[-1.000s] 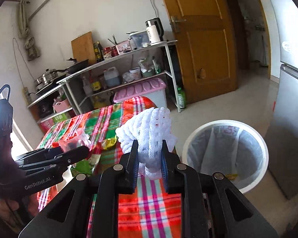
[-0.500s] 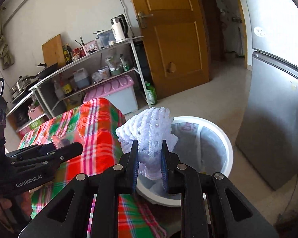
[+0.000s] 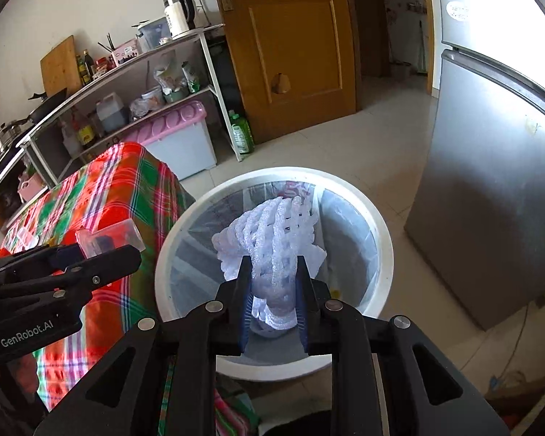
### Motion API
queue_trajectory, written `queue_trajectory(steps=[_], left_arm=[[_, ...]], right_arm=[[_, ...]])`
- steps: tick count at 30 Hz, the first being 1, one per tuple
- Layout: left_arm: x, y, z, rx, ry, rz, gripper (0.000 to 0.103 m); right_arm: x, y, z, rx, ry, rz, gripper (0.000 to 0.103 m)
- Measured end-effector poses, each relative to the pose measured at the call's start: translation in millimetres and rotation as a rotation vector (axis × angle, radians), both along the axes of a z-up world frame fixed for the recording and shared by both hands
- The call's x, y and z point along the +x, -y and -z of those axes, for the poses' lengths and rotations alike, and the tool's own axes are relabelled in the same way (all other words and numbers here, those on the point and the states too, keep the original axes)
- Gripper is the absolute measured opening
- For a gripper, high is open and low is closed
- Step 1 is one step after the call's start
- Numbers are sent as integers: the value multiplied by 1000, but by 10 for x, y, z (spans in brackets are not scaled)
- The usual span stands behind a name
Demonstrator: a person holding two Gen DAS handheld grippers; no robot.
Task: Collect trash
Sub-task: 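Carry the foam net and red-lidded cup in both tools over the bin, then open both tools to drop the foam net and cup into the bin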
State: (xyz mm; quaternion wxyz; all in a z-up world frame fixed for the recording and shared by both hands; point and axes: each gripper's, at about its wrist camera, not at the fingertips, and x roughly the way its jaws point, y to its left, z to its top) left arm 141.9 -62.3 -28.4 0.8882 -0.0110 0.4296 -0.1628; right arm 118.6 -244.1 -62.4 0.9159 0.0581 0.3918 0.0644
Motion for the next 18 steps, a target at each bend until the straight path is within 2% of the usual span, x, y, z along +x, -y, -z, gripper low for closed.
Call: queue_trajectory(steps=[4,6,8,10,13,18], left_arm=[[78,48,63,25,-10,-13,48],[125,63,106,28,-31,-15,61],[153,71,144,22,-46,-16,67],[173,66,172,10,-60,-15,68],[170,65,177,21,-58,-23,70],[141,28,152,12,-54,-32,71]], right_arm=[[96,24,111,-13,-26,6,22],[134,35,151,-27,-36,12,25],[178,24,193,-44,-50,22,31],[193,47,232,-49,-60,30,42],[208,71,276,-38,-72,31,51],[207,89,274,-32,-69,37,55]])
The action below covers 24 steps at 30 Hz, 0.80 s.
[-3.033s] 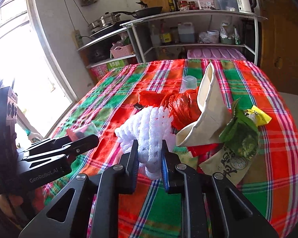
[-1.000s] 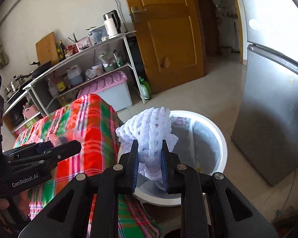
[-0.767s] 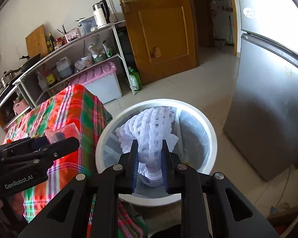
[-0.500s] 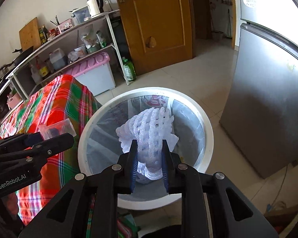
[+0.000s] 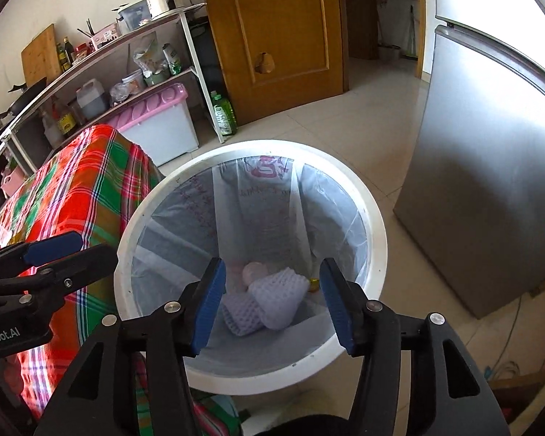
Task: Collect trash
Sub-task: 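Open both tools to drop the foam net and cup into the bin, then move both open tools back over the table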
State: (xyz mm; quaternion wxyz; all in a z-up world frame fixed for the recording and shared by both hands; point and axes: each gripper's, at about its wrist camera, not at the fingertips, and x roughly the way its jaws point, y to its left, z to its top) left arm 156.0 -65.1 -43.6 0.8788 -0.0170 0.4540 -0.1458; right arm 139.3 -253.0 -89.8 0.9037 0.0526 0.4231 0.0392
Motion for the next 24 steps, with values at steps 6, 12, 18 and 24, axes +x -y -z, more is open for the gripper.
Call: queue_trajectory(steps=[6,12,18,24], left_arm=[[-123,-118,-150,-18,35,-20,74],[-347,-315,-378,-29,92,-41,77],[-661,-615,-574,-19,163,-97,80],[-934,-962,-668,-19,189,-158,81]], right_arm=[[-83,-35,-110,12,30,6,55],[-241,-152,-295,37,84,-14,56],[-420,-333,-472,62,130,-58,56],[-572,-588,-604,78,171,-121,56]])
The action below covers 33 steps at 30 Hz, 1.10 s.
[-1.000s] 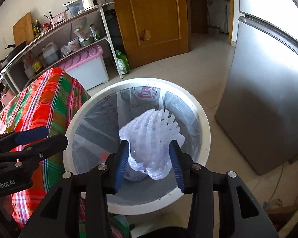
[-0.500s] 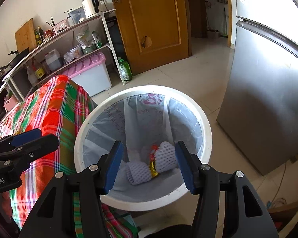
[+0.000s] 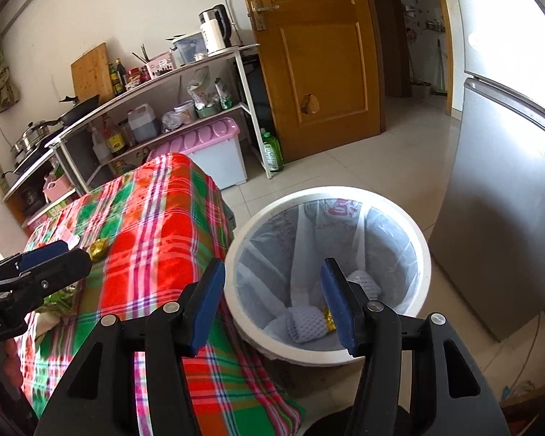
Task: Collect trash
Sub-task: 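Move both open tools back over the table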
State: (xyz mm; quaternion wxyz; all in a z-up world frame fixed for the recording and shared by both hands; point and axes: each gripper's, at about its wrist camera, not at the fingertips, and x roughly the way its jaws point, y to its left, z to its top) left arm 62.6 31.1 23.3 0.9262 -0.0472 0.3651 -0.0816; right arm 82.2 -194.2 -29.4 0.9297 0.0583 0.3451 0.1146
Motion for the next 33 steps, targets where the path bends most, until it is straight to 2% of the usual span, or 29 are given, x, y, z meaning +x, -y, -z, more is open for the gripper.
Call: queue_trajectory(steps=[7,10,18,23,33], left_arm=[[-350,-449,-58,3,33,-77,82],[-528,-693,-62,28,42,-138,84],[-867,-1317,36,18,21,-266,85],[-1002,-1568,139,2,2,-325,85],[-1057,-1874,340,-28,-34,-326,86]], right_arm=[[-183,-384,-106,26,29,-102,56],[-260,-581,-156,29,50,-158,56],[-347,-1067,-145,35,48,-265,56],[-414,-1294,-107,18,42,-317,56],[-441,-1745,-10,51,-11,-461,56]])
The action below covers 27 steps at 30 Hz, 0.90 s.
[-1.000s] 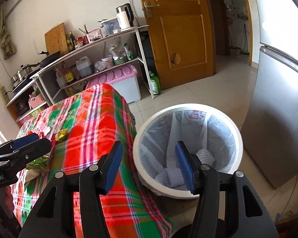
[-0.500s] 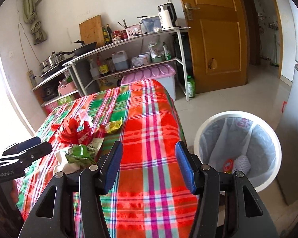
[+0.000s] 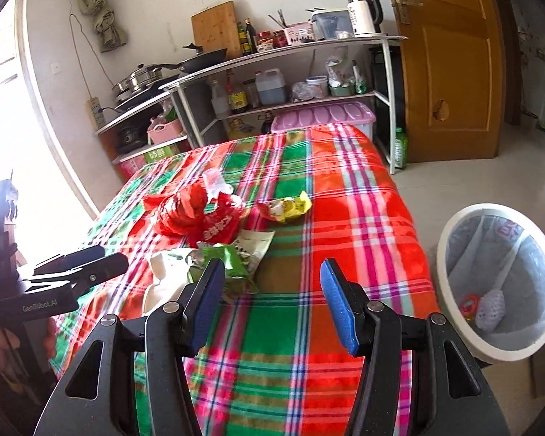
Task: Collect trash
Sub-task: 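Move both open tools back over the table, then reach the right tool to the green snack bag while the left tool approaches the white paper bag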
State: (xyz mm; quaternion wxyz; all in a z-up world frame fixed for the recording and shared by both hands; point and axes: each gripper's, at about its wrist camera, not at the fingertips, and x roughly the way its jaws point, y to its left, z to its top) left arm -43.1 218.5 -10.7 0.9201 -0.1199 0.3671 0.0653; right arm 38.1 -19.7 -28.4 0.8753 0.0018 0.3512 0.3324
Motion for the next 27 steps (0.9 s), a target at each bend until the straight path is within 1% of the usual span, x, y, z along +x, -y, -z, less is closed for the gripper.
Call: queue_trajectory(steps=[3,6,12,16,18,22,24,27], left_arm=[[65,-61,72,-18,-17,27,87],[121,-74,113,-3,-24,38,88],[282,-80,226,-19,-75,85,89],[363,-92,290,-65,-91,112,89],[396,-82,317,-57,-105,106,89],[430,-70,351,-74,-108,125,89],[441,-40,363,-70,-118,127,89],[438,-19,350,-68,-107,145,89]], right_arm=[[-7,-176,42,-8,-12,-51,56],[-9,-322,70,-9,-18,-79,56],[39,-513,134,-34,-39,-100,56],[85,-571,185,-57,-53,-96,56],[113,-585,205,-62,-65,-95,56],[167,-575,253,-60,-92,-88,56],[191,-567,274,-49,-105,-86,56],[211,-553,302,-43,-124,-83,56]])
